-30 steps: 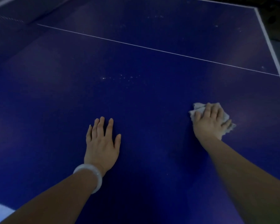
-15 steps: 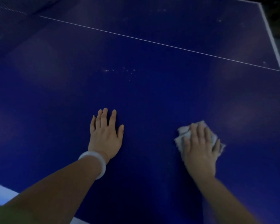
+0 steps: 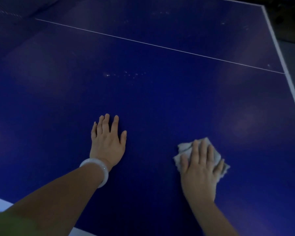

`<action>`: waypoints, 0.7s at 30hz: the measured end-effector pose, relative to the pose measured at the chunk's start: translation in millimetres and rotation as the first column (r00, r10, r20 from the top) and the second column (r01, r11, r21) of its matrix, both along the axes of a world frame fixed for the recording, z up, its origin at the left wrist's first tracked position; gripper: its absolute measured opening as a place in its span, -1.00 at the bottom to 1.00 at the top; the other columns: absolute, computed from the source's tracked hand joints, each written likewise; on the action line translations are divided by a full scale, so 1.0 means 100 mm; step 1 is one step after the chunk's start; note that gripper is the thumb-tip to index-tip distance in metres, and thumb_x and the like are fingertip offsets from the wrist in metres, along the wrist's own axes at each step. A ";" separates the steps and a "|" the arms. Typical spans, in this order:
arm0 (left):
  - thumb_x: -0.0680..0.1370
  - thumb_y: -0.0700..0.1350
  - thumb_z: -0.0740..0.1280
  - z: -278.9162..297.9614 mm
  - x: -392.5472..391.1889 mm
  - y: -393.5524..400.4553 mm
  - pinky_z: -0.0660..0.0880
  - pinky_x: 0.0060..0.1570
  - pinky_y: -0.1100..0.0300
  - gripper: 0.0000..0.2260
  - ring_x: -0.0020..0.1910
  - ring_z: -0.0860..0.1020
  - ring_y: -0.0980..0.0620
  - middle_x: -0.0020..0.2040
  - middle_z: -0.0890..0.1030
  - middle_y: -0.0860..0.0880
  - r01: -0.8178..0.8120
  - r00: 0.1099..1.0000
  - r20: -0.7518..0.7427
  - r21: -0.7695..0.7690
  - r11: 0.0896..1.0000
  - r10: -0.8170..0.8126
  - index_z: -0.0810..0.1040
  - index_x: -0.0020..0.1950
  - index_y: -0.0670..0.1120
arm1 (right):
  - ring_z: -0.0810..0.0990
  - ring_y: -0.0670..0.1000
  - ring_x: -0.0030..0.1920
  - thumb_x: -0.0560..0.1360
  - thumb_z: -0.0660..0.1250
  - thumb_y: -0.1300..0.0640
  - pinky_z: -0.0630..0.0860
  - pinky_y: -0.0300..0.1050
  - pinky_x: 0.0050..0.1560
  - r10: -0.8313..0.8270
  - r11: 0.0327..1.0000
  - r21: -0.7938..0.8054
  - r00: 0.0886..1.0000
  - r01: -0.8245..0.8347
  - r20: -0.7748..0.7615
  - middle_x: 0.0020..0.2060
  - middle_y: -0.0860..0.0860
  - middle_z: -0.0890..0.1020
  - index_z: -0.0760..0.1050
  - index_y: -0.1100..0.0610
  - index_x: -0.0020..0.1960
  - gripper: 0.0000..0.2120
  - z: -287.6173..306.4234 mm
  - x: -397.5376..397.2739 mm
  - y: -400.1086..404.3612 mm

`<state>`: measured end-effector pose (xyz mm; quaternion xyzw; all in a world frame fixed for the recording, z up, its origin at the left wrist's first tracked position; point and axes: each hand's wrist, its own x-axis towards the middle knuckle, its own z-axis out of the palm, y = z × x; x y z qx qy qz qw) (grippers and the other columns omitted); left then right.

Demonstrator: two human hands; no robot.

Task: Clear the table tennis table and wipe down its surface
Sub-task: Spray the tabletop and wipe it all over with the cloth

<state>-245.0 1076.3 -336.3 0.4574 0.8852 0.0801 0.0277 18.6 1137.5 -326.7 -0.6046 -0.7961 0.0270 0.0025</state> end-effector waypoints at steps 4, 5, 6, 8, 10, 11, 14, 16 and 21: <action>0.62 0.20 -0.13 -0.01 0.01 0.01 -0.07 0.54 -0.09 -0.42 0.57 0.00 -0.11 0.58 0.09 -0.17 0.003 1.000 0.000 -0.011 1.000 -0.003 0.08 0.58 -0.04 | 0.03 0.14 0.58 0.64 -0.14 -0.16 0.01 0.38 0.48 0.286 0.958 -0.027 0.958 -0.287 -0.028 0.57 0.11 0.12 0.10 0.11 0.58 -0.41 0.00 -0.51 -0.28; 0.62 0.20 -0.13 0.00 0.00 0.00 -0.08 0.54 -0.09 -0.42 0.57 -0.01 -0.11 0.58 0.08 -0.17 0.002 1.000 0.001 -0.017 1.000 -0.002 0.07 0.59 -0.04 | -0.01 0.10 0.59 0.64 -0.15 -0.16 -0.01 0.35 0.49 0.328 0.944 -0.026 0.944 -0.329 -0.027 0.58 0.08 0.08 0.08 0.09 0.59 -0.41 0.00 -0.62 -0.18; 0.62 0.20 -0.14 0.00 0.01 0.00 -0.09 0.54 -0.09 -0.41 0.58 -0.02 -0.11 0.59 0.07 -0.16 0.009 1.000 -0.001 -0.028 1.000 -0.009 0.06 0.59 -0.04 | -0.05 0.08 0.59 0.65 -0.17 -0.16 -0.04 0.33 0.50 0.360 0.933 -0.023 0.933 -0.360 -0.015 0.59 0.05 0.04 0.06 0.06 0.60 -0.42 0.02 -0.68 -0.02; 0.61 0.21 -0.17 0.01 -0.02 -0.01 -0.11 0.54 -0.07 -0.40 0.58 -0.04 -0.10 0.59 0.04 -0.16 0.006 1.000 -0.001 -0.050 0.999 -0.006 0.03 0.59 -0.03 | -0.12 0.05 0.59 0.65 -0.18 -0.15 -0.09 0.31 0.51 0.325 0.945 -0.030 0.946 -0.324 0.012 0.60 0.01 -0.02 0.01 0.02 0.61 -0.44 0.03 -0.77 0.38; 0.61 0.21 -0.19 0.02 0.00 -0.01 -0.13 0.54 -0.07 -0.40 0.58 -0.05 -0.10 0.59 0.03 -0.16 0.010 1.000 0.006 -0.050 0.999 -0.010 0.02 0.60 -0.04 | -0.15 0.06 0.59 0.64 -0.18 -0.14 -0.10 0.32 0.51 0.119 0.991 -0.065 0.993 -0.119 -0.002 0.60 0.02 -0.07 -0.06 0.02 0.61 -0.43 0.05 -0.71 0.72; 0.61 0.20 -0.20 0.03 0.05 -0.02 -0.13 0.54 -0.08 -0.40 0.58 -0.06 -0.10 0.59 0.02 -0.16 0.015 1.000 0.008 -0.054 0.998 -0.014 0.01 0.60 -0.04 | -0.16 0.07 0.58 0.64 -0.19 -0.14 -0.10 0.33 0.51 -0.004 0.997 -0.079 1.000 0.002 -0.028 0.60 0.02 -0.08 -0.09 0.03 0.61 -0.42 0.06 -0.65 0.79; 0.61 0.20 -0.25 0.05 0.05 -0.02 -0.11 0.54 -0.10 -0.39 0.58 -0.05 -0.11 0.59 0.03 -0.17 0.017 1.000 0.019 -0.068 0.998 -0.016 0.01 0.60 -0.05 | -0.14 0.09 0.59 0.64 -0.27 -0.16 -0.09 0.34 0.50 -0.175 0.982 -0.081 0.983 0.171 -0.049 0.60 0.06 -0.08 -0.15 0.05 0.61 -0.41 0.04 -0.79 0.57; 0.61 0.18 -0.22 0.08 0.03 -0.02 -0.06 0.54 -0.12 -0.39 0.58 -0.01 -0.14 0.58 0.07 -0.20 0.020 1.000 0.025 -0.080 0.997 -0.018 0.05 0.60 -0.08 | -0.08 0.12 0.59 0.64 -0.32 -0.14 -0.10 0.34 0.50 -0.073 0.996 -0.051 0.997 0.071 -0.028 0.60 0.10 -0.06 -0.16 0.09 0.60 -0.41 0.06 -1.08 0.25; 0.62 0.13 -0.16 0.15 0.01 -0.03 0.09 0.51 -0.17 -0.41 0.56 0.08 -0.19 0.56 0.16 -0.24 0.048 0.997 0.065 -0.096 0.994 -0.042 0.15 0.57 -0.14 | -0.22 0.07 0.58 0.63 -0.31 -0.15 -0.22 0.29 0.51 0.049 0.996 -0.075 0.998 -0.052 -0.039 0.58 0.05 -0.22 -0.22 0.05 0.60 -0.41 0.05 -1.71 0.26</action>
